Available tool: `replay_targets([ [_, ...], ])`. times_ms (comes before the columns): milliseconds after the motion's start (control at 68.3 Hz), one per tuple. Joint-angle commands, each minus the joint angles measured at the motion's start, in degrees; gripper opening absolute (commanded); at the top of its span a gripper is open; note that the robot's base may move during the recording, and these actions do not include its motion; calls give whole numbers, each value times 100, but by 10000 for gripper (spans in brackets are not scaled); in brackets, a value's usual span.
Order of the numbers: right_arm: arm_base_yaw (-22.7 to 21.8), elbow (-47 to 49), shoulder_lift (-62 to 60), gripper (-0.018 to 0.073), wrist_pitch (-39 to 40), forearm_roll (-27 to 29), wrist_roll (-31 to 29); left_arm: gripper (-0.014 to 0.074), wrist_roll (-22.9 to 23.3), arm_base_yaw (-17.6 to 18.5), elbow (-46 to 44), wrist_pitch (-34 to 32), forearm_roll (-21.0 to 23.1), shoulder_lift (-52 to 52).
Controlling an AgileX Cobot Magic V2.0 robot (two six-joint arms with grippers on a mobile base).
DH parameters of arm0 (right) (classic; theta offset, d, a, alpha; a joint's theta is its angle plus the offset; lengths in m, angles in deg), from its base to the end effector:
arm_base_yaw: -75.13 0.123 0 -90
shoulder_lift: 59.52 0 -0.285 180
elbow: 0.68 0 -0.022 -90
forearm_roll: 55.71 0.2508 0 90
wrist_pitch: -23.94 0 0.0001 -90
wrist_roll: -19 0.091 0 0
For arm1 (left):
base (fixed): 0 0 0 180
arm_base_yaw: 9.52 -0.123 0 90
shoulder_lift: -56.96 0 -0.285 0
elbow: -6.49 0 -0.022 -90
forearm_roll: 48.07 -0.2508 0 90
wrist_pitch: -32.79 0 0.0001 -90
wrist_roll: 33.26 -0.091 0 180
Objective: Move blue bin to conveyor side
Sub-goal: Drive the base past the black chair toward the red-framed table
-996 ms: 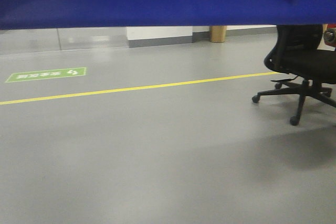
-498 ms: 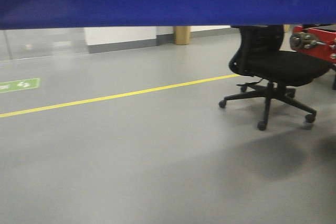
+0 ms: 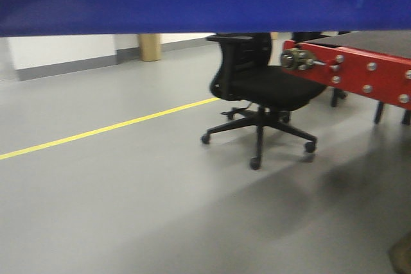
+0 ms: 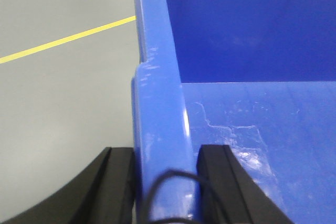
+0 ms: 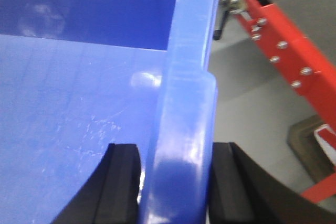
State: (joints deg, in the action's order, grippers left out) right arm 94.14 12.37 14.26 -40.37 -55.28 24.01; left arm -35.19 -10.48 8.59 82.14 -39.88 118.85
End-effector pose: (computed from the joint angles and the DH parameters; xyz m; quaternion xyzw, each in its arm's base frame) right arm 0.1916 0.0667 0.4861 -0.1082 0.8805 0.0997 0.4506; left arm 0.1648 -0.0071 0.4686 -0.0020 0.8334 -0.0570 0.5497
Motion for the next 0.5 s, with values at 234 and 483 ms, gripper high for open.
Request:
replay_targets([
  [234, 8, 88, -108, -78, 631, -44, -126, 0, -103, 24, -99, -667, 173, -84],
  [483, 8, 88, -108, -78, 653, -44, -126, 0, -103, 24, -99, -667, 175, -84],
])
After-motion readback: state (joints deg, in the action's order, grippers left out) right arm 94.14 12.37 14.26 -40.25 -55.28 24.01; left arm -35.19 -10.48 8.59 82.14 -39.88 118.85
